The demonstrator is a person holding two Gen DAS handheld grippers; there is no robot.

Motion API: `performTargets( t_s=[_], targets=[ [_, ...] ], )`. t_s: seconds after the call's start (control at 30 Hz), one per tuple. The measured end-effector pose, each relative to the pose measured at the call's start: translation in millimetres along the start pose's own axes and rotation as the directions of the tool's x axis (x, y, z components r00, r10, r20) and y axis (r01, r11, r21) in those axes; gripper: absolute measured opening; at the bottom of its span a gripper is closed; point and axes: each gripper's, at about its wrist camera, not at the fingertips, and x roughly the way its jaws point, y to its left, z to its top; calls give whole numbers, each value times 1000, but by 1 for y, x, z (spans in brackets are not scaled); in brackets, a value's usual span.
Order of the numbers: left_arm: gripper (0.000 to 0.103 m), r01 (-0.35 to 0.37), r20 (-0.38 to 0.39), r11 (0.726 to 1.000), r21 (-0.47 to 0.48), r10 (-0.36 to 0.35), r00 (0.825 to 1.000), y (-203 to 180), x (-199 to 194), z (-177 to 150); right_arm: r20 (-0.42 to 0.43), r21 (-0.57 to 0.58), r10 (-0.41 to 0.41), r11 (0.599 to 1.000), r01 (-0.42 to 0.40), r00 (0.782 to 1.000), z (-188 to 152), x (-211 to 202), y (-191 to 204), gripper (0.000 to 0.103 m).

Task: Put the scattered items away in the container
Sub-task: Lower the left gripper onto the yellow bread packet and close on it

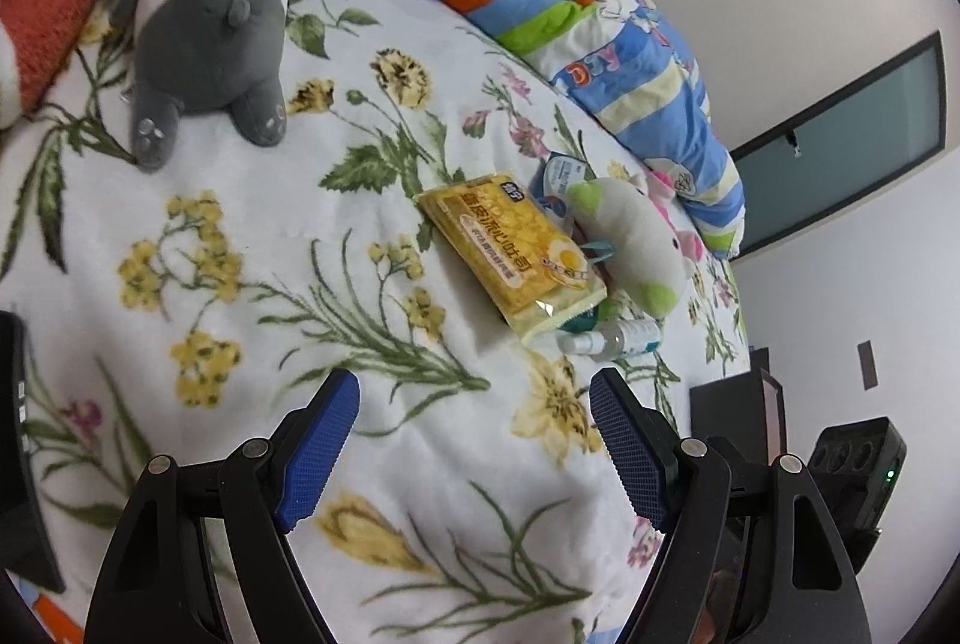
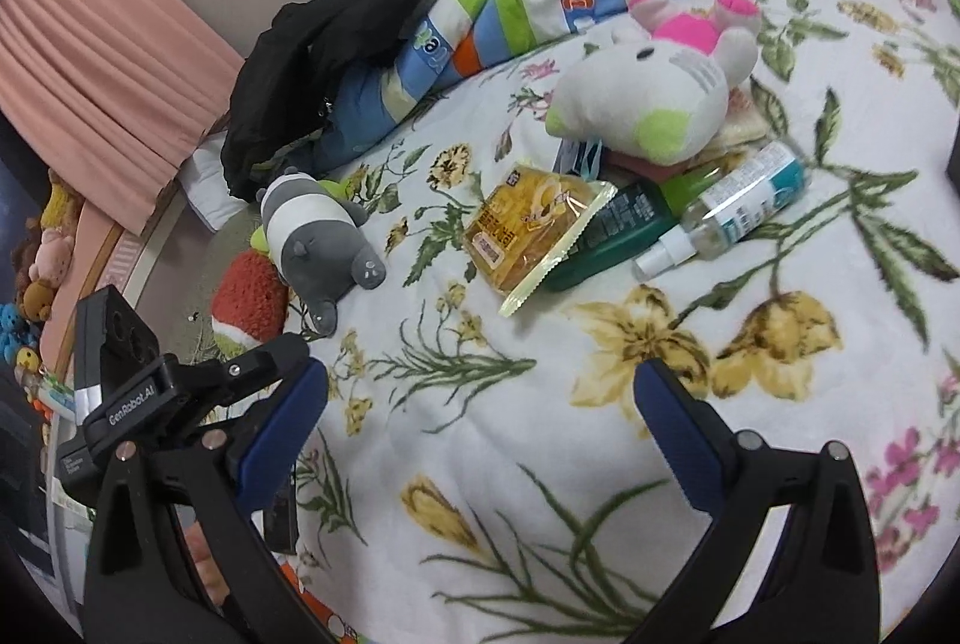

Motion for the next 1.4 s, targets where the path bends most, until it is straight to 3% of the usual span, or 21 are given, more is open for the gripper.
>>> performTargets(
  t_s=[0.37, 0.77, 0.97, 1.23, 1.3, 1.37, 1.4],
  targets=[
    [79, 69, -59, 993, -99, -75, 995, 19, 57, 23, -47, 109, 80, 991, -74, 996, 14, 56, -25, 100],
    [79, 208, -111, 948, -243, -240, 965, 36, 123, 41, -31, 316, 240, 924, -218, 970, 27, 103, -60, 88],
    [79, 263, -72, 920, -290, -295, 953, 44, 137, 49, -20, 376, 282, 891, -254, 959, 26, 122, -71, 70],
    [79, 333, -36, 875, -351, -368, 929, 40, 154, 59, 1, 383, 262, 891, -243, 965, 27, 131, -69, 63],
    [79, 332, -32, 874, -355, -366, 930, 38, 158, 60, 8, 398, 263, 884, -245, 965, 27, 132, -71, 51],
    [79, 337, -11, 870, -360, -365, 931, 37, 159, 60, 21, 447, 292, 853, -270, 956, 26, 135, -75, 42],
    [74, 343, 0, 866, -365, -368, 930, 37, 159, 61, 25, 463, 311, 839, -286, 950, 26, 137, -75, 37]
  ],
)
